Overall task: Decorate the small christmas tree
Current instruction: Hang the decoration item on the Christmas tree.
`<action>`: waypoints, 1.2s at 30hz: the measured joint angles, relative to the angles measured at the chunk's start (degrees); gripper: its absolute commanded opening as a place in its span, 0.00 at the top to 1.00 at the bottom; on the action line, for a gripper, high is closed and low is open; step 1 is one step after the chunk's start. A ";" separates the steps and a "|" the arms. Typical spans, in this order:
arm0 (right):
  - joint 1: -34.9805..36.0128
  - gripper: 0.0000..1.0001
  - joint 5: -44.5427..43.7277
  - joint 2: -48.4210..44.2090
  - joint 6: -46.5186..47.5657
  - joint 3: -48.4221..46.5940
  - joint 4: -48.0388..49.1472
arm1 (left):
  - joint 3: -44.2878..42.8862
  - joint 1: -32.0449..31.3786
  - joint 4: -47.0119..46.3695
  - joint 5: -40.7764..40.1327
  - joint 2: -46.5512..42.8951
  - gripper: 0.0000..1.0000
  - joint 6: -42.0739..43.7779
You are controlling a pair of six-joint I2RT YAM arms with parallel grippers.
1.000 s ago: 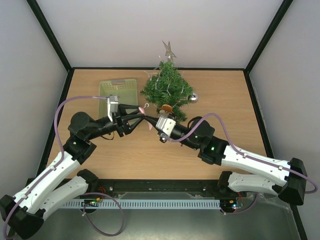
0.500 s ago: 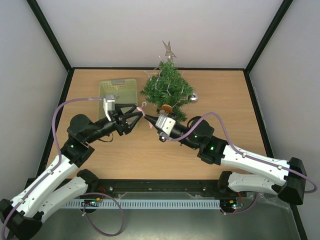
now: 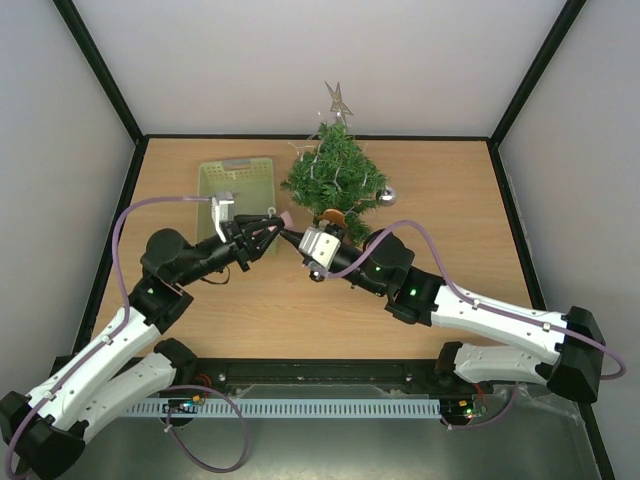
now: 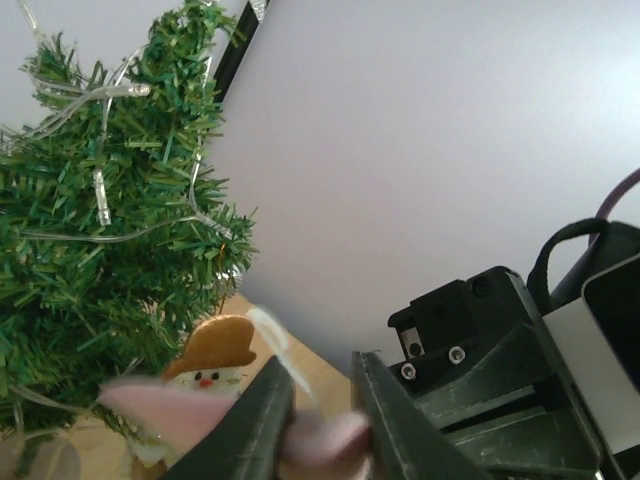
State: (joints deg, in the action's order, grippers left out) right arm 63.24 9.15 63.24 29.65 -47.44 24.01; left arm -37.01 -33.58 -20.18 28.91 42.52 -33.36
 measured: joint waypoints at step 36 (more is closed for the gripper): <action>0.15 0.98 0.66 -5.51 -9.42 7.87 1.70 | -4.52 0.00 -0.39 12.72 2.16 0.68 16.63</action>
State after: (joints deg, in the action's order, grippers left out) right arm 63.40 9.80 57.74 20.23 -39.57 25.71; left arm -41.54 -33.58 -20.58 41.63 44.69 -16.73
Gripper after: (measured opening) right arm 0.071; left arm 0.147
